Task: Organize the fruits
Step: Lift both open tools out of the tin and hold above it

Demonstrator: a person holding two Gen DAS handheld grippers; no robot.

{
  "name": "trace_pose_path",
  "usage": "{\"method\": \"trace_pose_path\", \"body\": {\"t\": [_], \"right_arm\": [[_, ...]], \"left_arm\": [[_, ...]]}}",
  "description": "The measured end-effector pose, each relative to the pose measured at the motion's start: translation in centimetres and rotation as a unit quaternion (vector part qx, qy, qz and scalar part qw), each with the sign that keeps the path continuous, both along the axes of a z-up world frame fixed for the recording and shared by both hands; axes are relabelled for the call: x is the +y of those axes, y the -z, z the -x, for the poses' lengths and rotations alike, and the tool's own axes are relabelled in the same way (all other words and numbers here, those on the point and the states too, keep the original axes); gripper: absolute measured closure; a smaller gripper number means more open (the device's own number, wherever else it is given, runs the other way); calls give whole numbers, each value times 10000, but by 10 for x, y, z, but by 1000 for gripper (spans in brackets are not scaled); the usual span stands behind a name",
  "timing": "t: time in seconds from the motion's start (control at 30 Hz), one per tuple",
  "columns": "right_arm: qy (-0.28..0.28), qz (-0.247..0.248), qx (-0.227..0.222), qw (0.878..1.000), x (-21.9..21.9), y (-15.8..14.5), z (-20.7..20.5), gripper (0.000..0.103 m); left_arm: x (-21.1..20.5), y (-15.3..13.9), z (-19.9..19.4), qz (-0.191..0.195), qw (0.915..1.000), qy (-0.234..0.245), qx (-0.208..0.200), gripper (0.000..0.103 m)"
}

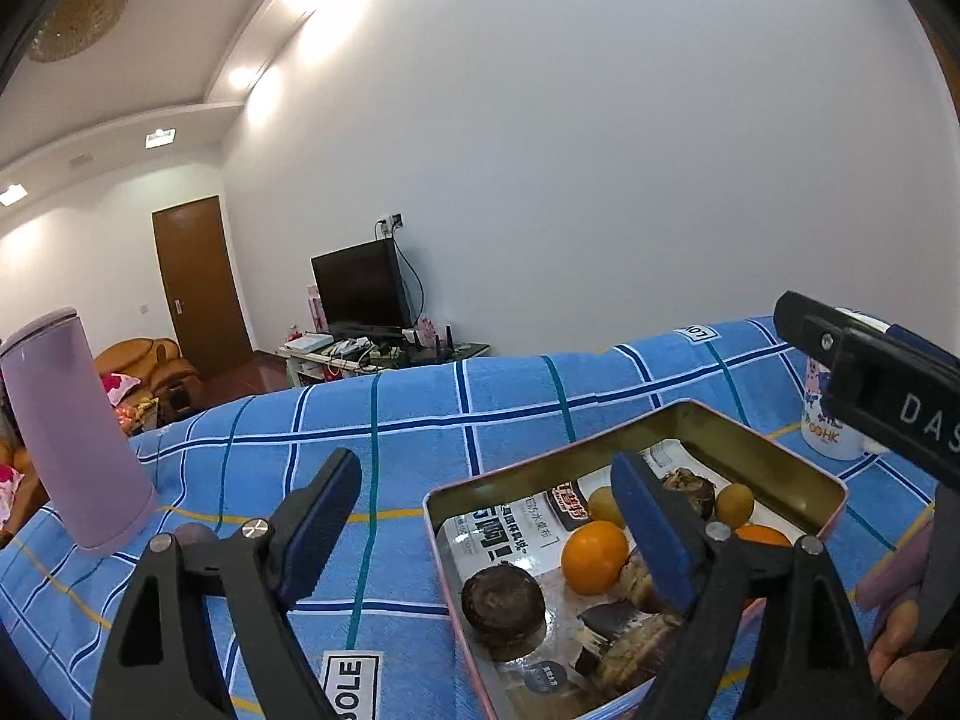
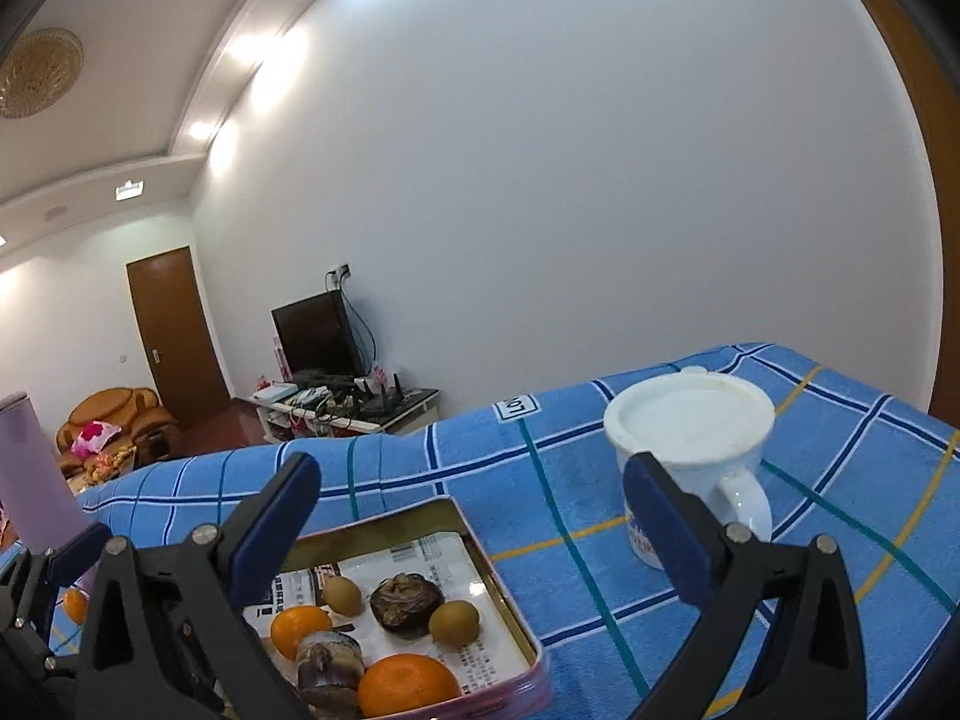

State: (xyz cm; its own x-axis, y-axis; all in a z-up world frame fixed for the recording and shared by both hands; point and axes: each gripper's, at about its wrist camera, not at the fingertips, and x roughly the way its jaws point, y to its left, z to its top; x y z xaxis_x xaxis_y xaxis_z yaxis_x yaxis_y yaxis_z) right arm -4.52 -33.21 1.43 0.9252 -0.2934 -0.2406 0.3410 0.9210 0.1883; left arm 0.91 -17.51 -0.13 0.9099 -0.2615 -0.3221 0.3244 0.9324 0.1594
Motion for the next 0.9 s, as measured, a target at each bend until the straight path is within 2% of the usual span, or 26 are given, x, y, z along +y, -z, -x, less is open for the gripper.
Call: {"method": "trace_pose_path", "body": {"t": [0.13, 0.33, 0.53, 0.7, 0.9], "right_arm": [[140, 360, -78, 9992, 8, -3, 5, 0], [53, 695, 138, 9975, 22, 2, -3, 0], [41, 706, 305, 9970, 23, 5, -6, 0], [265, 849, 183, 9959, 29, 2, 3, 0], [434, 644, 24, 9970, 26, 1, 15, 0]], "left_arm": [[1, -1, 5, -14, 10000, 74, -50, 17], [2, 0, 5, -15, 9999, 103, 62, 16], [6, 0, 3, 95, 9997, 80, 193, 16], [9, -1, 7, 175, 9998, 83, 81, 16], [20, -3, 11, 407, 9992, -1, 3, 16]]}}
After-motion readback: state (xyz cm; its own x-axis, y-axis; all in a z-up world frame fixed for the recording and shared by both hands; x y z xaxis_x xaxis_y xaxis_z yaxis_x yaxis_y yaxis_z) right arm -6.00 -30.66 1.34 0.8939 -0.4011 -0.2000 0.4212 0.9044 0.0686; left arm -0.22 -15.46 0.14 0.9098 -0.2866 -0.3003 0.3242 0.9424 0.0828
